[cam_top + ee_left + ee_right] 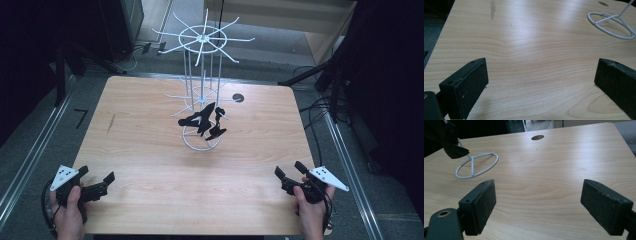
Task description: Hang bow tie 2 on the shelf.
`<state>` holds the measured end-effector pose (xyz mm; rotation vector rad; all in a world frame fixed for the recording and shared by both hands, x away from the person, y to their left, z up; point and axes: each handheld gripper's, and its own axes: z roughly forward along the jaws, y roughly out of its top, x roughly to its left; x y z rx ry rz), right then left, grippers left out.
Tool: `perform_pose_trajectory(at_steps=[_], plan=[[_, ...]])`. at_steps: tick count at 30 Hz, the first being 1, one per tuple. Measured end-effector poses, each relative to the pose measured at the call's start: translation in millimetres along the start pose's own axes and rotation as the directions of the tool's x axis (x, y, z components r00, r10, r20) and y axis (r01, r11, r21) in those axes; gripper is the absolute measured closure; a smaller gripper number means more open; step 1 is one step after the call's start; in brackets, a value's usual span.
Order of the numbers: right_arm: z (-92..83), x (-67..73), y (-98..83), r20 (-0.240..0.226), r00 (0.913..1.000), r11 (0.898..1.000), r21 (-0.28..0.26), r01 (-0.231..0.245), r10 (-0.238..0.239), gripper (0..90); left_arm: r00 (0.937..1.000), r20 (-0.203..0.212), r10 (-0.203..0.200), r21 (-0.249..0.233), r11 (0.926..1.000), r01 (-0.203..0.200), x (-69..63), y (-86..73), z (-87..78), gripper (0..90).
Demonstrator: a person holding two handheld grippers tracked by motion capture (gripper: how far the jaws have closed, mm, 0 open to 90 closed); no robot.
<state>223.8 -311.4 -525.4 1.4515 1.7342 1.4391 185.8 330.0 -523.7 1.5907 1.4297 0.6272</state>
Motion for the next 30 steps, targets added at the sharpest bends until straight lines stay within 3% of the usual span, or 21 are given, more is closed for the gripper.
perform_pose_trajectory(at_steps=[10,15,19,22,30], plan=[[-16.5,-20.8,-9.1,0.032,0.9994,1.0,0.013,-0.01,0.009,13.3,1.0,-0.002,0.0,-0.001,1.0,0.0,-0.1,-0.1,0.1,0.0],[-23.2,-34.8,-17.6,0.067,0.9977,0.999,0.044,0.01,-0.013,13.2,1.0,0.0,-0.002,-0.001,1.0,0.002,0.2,0.0,0.0,0.0],[-33.4,-47.9,-21.4,0.085,0.9959,0.999,0.024,-0.033,0.03,13.3,1.0,0.001,-0.003,0.001,1.0,0.003,0.2,0.0,0.0,0.0],[-40.1,-55.1,-25.6,0.112,0.9932,0.999,0.031,-0.035,0.031,13.3,1.0,0.001,-0.004,0.0,1.0,0.004,0.2,0.0,0.2,0.0],[-46.3,-64.5,-28.3,0.133,0.9905,0.999,0.023,-0.038,0.035,13.8,1.0,0.002,-0.003,0.006,1.0,0.003,0.4,0.4,0.8,0.0]])
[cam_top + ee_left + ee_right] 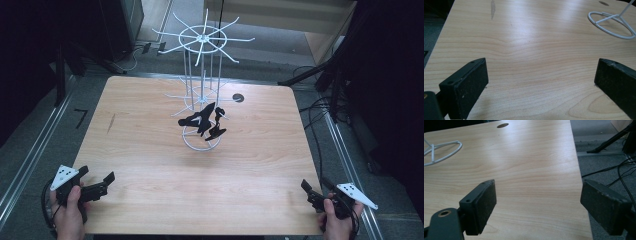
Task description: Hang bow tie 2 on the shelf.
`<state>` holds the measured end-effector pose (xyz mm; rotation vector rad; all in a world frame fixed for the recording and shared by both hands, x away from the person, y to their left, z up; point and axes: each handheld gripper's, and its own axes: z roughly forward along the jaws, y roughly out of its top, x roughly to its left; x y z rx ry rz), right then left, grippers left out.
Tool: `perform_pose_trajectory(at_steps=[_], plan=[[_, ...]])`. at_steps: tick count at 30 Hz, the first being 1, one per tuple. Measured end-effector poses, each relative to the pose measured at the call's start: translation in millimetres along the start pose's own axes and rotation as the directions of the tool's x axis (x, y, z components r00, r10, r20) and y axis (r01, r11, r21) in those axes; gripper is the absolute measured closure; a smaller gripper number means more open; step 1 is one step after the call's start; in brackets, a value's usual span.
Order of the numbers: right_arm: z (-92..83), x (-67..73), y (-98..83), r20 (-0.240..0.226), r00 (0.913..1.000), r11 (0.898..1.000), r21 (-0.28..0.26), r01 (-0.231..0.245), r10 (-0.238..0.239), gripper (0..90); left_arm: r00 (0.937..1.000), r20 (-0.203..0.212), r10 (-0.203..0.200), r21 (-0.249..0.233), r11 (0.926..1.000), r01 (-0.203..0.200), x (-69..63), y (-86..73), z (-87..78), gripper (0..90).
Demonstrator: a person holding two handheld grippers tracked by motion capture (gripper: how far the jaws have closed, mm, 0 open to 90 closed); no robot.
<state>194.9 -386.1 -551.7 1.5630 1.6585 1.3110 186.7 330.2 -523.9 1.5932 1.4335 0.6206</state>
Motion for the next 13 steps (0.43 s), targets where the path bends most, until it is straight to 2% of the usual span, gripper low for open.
perform_pose_trajectory(at_steps=[8,13], plan=[[0.9,-5.5,0.9,0.023,0.9981,0.998,-0.008,-0.057,0.058,14.4,1.0,-0.001,-0.002,-0.001,1.0,0.002,0.4,0.3,0.3,0.0],[3.2,0.8,1.0,0.025,0.9994,1.0,0.009,-0.026,0.026,14.4,1.0,-0.002,-0.001,0.003,1.0,0.001,0.2,0.7,1.1,0.0]])
